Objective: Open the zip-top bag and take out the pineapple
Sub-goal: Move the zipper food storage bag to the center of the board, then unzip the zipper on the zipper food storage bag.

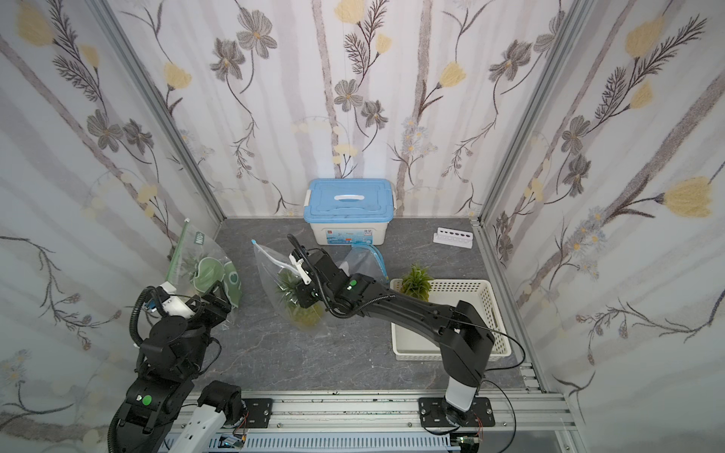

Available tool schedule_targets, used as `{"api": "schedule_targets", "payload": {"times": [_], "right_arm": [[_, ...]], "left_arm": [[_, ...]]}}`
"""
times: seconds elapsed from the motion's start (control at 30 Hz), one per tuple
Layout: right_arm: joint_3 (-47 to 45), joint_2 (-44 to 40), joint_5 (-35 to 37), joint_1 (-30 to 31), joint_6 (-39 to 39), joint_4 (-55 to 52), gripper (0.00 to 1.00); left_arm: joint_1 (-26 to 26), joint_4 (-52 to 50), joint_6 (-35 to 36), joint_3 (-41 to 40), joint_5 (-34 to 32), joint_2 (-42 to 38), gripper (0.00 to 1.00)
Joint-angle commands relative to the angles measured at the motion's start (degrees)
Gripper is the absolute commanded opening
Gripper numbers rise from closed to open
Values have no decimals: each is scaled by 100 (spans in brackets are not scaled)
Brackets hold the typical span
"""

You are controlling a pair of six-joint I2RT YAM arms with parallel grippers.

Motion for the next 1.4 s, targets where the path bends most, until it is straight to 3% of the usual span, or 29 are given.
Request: {"api": "schedule_targets", "payload": {"times": [0.0,0.1,0.3,0.47,0.57,0.83,0.93,1.1,1.23,1.37], "right_arm": [[-887,-819,420,207,610,480,0],[-1590,-1580,708,415,923,219,0],[-2273,-2313,1008,553,1216,-106,1],[-2112,-2575,1218,616,1096,-500,37],[-1831,-2828,1371,731,1012,-941,49],[-993,-3407,1399,849,715,-1716,57],[-558,-3150,1572,837,176,-1513,57],[873,-1677,1549,671,-927,-1341,56],[2185,-269,952,325,-1296,-1558,53],[3436,762,724,193,-1522,-2174,49]], "left_arm": [[4,463,-156,-96,245,77,76],[2,631,-231,-146,457,195,76],[2,1020,-244,-163,1002,511,76],[4,1420,128,-49,1972,1041,77],[2,1638,351,93,2483,1541,78],[258,2205,947,278,2746,2118,80],[749,2407,905,271,3066,2140,79],[1646,3626,-261,-310,4120,2554,77],[1687,4197,-795,-726,4348,2661,76],[1691,3710,-609,-850,4087,2251,77]]}}
